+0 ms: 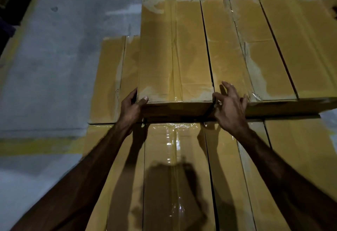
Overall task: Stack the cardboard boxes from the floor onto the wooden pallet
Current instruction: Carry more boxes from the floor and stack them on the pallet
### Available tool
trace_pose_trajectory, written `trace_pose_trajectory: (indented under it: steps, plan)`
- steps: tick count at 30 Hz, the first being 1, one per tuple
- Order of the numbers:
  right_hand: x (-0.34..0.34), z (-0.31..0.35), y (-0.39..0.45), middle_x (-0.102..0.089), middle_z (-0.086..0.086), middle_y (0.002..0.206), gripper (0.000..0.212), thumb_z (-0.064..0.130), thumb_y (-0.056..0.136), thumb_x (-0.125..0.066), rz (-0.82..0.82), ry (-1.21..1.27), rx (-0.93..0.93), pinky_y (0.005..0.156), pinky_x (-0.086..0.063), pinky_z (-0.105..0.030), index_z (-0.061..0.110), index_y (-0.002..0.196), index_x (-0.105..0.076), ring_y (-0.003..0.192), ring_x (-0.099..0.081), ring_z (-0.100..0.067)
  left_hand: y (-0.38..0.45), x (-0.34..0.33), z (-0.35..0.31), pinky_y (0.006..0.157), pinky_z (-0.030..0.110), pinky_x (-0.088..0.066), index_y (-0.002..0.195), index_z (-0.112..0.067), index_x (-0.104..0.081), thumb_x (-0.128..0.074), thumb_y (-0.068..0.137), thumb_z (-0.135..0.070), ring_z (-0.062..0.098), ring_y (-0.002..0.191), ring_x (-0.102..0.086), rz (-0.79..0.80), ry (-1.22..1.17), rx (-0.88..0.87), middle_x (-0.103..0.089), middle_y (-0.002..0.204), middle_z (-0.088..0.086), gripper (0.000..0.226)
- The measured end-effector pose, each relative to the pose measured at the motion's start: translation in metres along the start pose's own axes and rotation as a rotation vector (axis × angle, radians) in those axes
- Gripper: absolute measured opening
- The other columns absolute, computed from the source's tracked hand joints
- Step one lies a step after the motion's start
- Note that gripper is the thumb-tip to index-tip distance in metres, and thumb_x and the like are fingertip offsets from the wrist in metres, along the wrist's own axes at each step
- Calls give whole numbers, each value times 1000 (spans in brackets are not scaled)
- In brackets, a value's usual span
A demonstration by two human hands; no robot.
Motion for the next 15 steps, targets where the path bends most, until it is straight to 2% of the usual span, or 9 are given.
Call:
trace_pose_trajectory:
  steps: [4, 8, 12, 15]
  plan:
    - [-4, -2, 5, -31, 0, 164, 45, -3, 84, -71, 7, 207, -269, 126, 4, -64, 18, 124, -73, 153, -30, -17, -4, -4, 2, 118, 42, -42, 160, -18, -40, -69, 101, -15, 14, 129, -49, -26, -63, 23, -53, 143, -7, 66]
    - [-3, -1, 8, -35, 2, 158, 42, -7, 80, -69, -5, 307, -366, 127, 3, -60, 17, 114, -74, 147, -38, -16, -6, -6, 1, 115, 38, -45, 159, -18, -43, -66, 102, -10, 11, 119, -58, -35, -103, 40, -58, 130, -15, 62]
    - [-3, -6, 9, -36, 3, 153, 41, -10, 79, -65, -4, 358, -398, 126, 0, -62, 20, 106, -72, 144, -39, -15, -6, -5, 2, 120, 45, -42, 160, -19, -40, -67, 101, -10, 19, 136, -53, -29, -104, 39, -51, 156, 0, 65]
    - [-1, -8, 12, -38, 6, 149, 35, -8, 81, -65, -31, 355, -411, 125, 0, -63, 18, 104, -74, 141, -39, -11, -7, -4, 4, 121, 49, -41, 160, -19, -40, -69, 100, -11, 22, 142, -50, -29, -100, 42, -49, 160, 1, 67]
Point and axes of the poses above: each hand's wrist, its own y-axis towards the middle knuckle, its own x-axis out of the back of the hand, z = x × y, the point moved 8 cm from there along y, towards the middle knuckle
